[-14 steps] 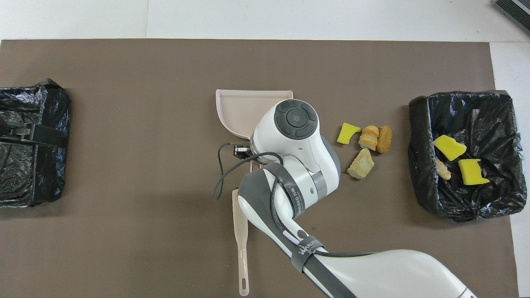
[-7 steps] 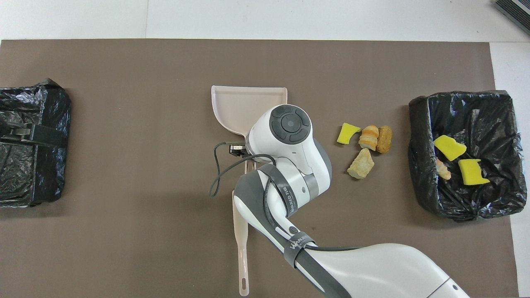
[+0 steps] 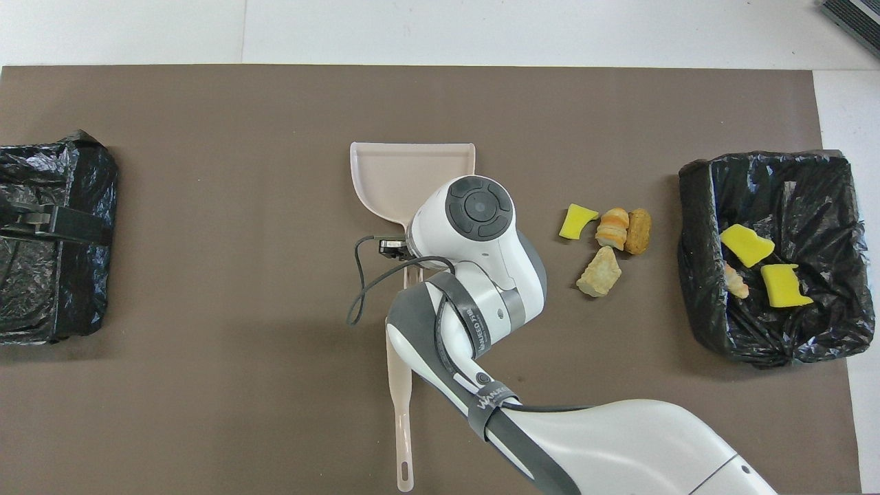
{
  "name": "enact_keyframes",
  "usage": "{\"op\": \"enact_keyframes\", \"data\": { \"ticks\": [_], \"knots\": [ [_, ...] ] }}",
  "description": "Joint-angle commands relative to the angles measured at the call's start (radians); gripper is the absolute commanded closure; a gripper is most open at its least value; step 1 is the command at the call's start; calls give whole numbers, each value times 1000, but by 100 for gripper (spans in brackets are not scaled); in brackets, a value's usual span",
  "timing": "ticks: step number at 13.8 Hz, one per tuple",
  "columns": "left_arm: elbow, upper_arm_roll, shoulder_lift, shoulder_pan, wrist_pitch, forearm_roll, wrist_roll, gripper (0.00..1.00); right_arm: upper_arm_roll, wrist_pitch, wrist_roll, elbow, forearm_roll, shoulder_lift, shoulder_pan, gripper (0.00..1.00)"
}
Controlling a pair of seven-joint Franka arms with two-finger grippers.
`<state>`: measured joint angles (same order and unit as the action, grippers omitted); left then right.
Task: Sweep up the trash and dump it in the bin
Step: 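Lower the dustpan onto the table and open the right gripper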
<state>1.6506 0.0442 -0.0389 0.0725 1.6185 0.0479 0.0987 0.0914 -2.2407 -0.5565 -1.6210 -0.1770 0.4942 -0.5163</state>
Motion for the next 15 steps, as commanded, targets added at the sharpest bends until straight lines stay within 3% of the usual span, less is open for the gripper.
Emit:
{"op": "enact_keyframes", "data": {
  "ticks": [1, 4, 10, 15],
  "knots": [
    [5, 13, -10, 15, 7, -19, 7, 0, -2, 9, -13, 21, -3, -3, -2, 8],
    [5, 13, -10, 15, 7, -19, 7, 0, -7, 106, -13, 53, 1, -20, 2, 8],
    [5, 13, -10, 15, 7, -19, 6, 0, -13, 372, -14, 43, 2, -157, 25, 9],
    [5, 13, -10, 16, 7, -19, 6, 0, -15, 401, -34, 39, -1, -163, 18, 9]
  ]
}}
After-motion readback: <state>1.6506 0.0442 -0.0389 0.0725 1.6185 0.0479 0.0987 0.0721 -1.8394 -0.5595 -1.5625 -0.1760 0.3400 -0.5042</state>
